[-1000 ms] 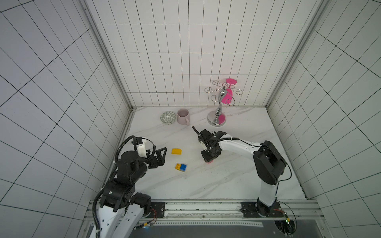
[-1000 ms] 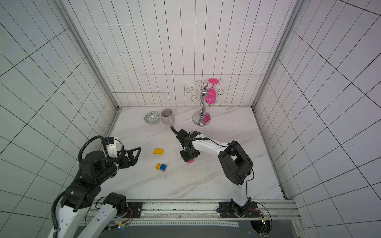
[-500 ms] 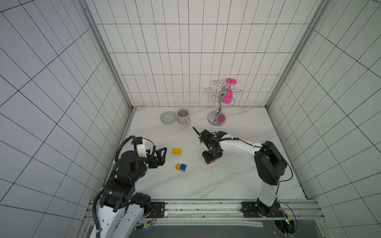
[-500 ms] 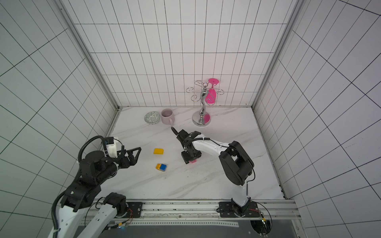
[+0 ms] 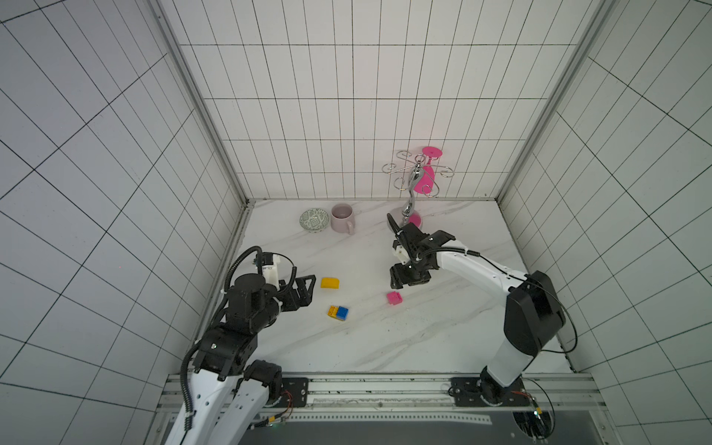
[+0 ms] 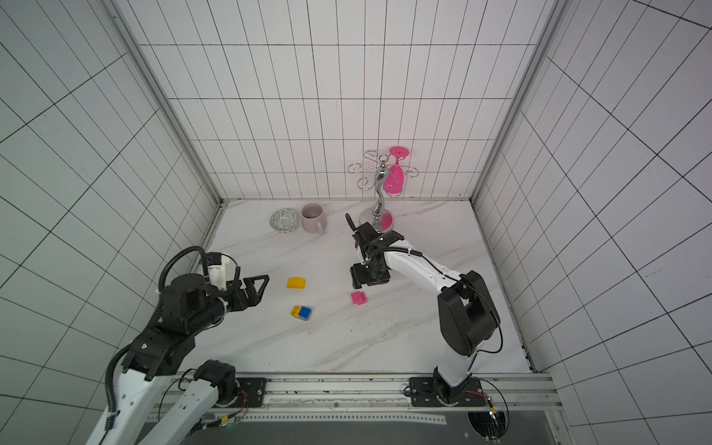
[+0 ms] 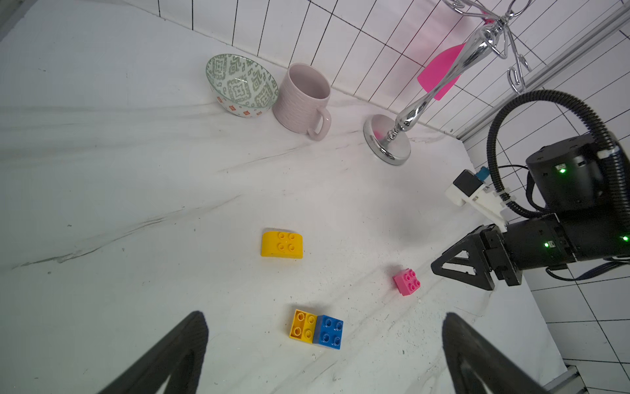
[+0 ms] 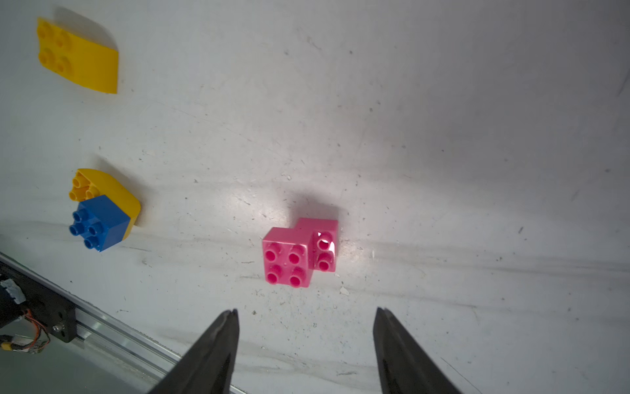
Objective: Assemble the letter s with lego
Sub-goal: Assemble the lego brick with the lego brick, then pick up the lego brick from the center of the board.
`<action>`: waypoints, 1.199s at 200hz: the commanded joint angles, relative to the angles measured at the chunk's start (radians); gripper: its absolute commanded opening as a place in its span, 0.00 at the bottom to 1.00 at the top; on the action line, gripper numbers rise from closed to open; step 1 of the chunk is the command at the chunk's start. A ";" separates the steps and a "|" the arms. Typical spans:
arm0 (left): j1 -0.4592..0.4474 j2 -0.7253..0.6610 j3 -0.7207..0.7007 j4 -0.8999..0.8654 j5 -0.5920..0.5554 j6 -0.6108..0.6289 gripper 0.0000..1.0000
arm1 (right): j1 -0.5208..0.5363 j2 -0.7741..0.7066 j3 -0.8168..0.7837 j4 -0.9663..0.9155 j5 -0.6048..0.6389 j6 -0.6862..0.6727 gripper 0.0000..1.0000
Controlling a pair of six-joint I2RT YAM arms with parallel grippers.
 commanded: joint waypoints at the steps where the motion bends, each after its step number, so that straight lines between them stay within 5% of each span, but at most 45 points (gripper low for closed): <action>1: 0.000 -0.006 -0.002 0.028 0.019 0.000 0.99 | -0.054 0.006 -0.078 0.070 -0.172 0.022 0.68; 25: 0.000 -0.006 -0.002 0.026 0.023 0.003 0.99 | -0.061 0.036 -0.102 0.140 -0.263 0.042 0.75; 32: 0.000 -0.006 -0.003 0.026 0.024 0.005 0.99 | -0.062 0.040 -0.117 0.178 -0.282 0.059 0.87; 50: 0.000 -0.009 -0.005 0.026 0.020 0.005 0.99 | -0.063 0.043 -0.167 0.262 -0.337 0.108 0.88; 55: 0.000 -0.011 -0.006 0.027 0.020 0.006 0.99 | -0.061 0.044 -0.180 0.282 -0.347 0.121 1.00; 183: 0.001 -0.043 -0.012 0.028 0.005 0.005 0.99 | 0.037 -0.008 -0.327 0.528 -0.440 0.361 0.99; 209: 0.000 -0.046 -0.013 0.026 0.002 0.007 0.99 | 0.068 -0.030 -0.295 0.414 -0.335 0.292 0.99; 240: 0.000 -0.048 -0.013 0.028 0.001 0.006 0.99 | 0.071 -0.078 -0.195 0.115 -0.034 0.034 0.99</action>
